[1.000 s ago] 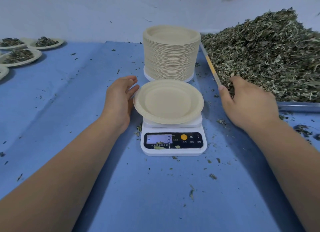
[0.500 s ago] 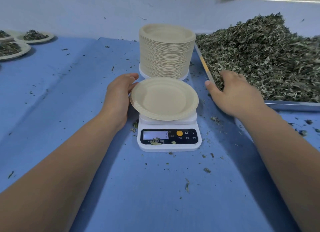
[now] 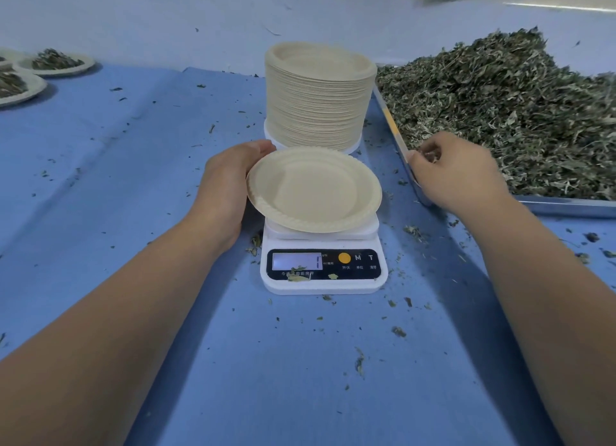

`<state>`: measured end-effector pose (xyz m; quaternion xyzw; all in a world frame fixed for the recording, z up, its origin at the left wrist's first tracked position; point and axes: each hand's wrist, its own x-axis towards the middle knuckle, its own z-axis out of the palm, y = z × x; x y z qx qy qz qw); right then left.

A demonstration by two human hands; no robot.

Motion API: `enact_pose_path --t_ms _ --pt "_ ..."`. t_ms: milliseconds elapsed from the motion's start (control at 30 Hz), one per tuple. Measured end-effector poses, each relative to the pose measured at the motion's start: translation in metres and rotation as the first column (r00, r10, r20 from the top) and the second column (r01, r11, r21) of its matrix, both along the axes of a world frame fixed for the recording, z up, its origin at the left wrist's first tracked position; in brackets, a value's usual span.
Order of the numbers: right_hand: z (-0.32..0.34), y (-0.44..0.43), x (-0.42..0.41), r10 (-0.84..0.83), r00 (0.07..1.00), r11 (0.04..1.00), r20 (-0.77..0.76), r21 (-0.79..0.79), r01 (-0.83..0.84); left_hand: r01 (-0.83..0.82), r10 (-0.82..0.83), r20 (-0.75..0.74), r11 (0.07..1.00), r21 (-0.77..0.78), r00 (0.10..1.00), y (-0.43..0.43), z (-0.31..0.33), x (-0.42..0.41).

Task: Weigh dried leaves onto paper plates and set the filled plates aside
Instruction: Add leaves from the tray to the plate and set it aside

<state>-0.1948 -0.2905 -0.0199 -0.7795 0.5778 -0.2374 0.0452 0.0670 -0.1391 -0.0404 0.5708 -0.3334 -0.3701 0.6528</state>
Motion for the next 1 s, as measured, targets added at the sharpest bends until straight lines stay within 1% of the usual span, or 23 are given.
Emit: enact_pose_path --t_ms 100,267,400,500,700,800,900,1000 --pt "0.0036 -0.0049 -0.0019 0.024 0.997 1.0 0.068 -0.001 -0.024 -0.013 0.013 -0.006 1.0 0.003 1.0 -0.0021 -0.0025 0.0014" --pt "0.0084 -0.0063 -0.0085 0.034 0.989 0.984 0.141 -0.18 -0.008 0.011 -0.012 -0.02 1.0 -0.02 1.0 0.001 0.0009 -0.0017" --pt "0.0076 -0.0055 -0.009 0.054 0.988 0.98 0.143 -0.197 -0.025 -0.003 0.003 -0.006 1.0 -0.013 1.0 0.0015 0.0024 -0.0023" --pt "0.0069 -0.0035 -0.0093 0.076 0.982 0.966 0.173 -0.258 -0.03 0.003 -0.002 0.012 1.0 -0.014 1.0 0.0001 0.0011 -0.0005" --pt "0.0046 -0.0037 -0.0062 0.091 0.969 0.956 0.231 -0.293 -0.02 -0.014 0.014 0.005 1.0 0.007 1.0 0.0003 0.0012 -0.0002" --pt "0.0029 -0.0048 -0.0058 0.077 0.981 0.963 0.181 -0.269 -0.026 -0.019 0.018 0.012 1.0 0.022 1.0 0.0008 0.0028 -0.0009" --pt "0.0024 -0.0041 -0.0043 0.076 0.982 0.962 0.175 -0.273 -0.026 -0.021 0.02 0.024 0.999 0.025 1.0 0.0015 0.0035 -0.0022" --pt "0.0043 0.0014 -0.0036 0.091 0.965 0.954 0.247 -0.301 -0.013 -0.012 0.011 0.039 1.0 0.029 0.999 0.0009 0.0037 -0.0023"
